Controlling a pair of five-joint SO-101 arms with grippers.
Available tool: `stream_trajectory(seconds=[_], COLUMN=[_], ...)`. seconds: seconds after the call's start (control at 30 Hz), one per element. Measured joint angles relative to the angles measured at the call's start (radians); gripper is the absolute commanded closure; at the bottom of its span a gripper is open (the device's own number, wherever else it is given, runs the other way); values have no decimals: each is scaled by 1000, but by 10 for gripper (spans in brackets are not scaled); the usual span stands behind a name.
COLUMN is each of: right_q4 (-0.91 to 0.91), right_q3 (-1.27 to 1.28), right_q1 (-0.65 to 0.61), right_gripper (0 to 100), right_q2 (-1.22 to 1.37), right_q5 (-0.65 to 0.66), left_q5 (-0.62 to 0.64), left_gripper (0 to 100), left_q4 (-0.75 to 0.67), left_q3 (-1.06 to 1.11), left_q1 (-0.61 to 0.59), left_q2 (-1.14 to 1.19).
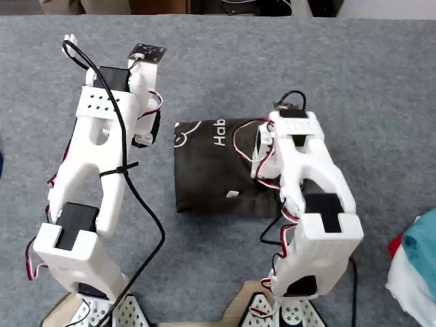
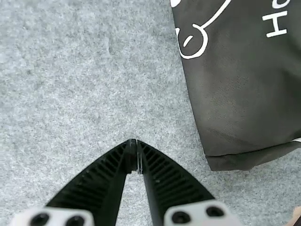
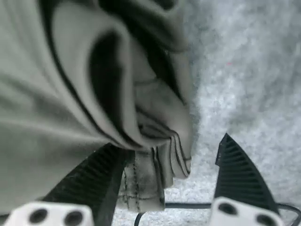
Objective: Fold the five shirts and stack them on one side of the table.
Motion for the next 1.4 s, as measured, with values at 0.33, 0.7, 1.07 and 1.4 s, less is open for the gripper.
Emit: stream_trajectory(seconds=[0.33, 0.7, 1.07, 1.4], right_q4=[12, 74, 77, 77], right_q3=[-9, -78, -358, -542], right_q1=[6, 41, 230, 270], right_gripper=[994, 994, 994, 943], right_q2=[3, 11, -3, 57], right_q5=[63, 74, 328, 588], left_q5=[0, -2, -43, -43], left_gripper=[981, 981, 981, 981], left_q4=[0, 0, 0, 0], left_q3=[0, 0, 0, 0], left_q1=[0, -6, -6, -6], left_q2=[0, 0, 0, 0])
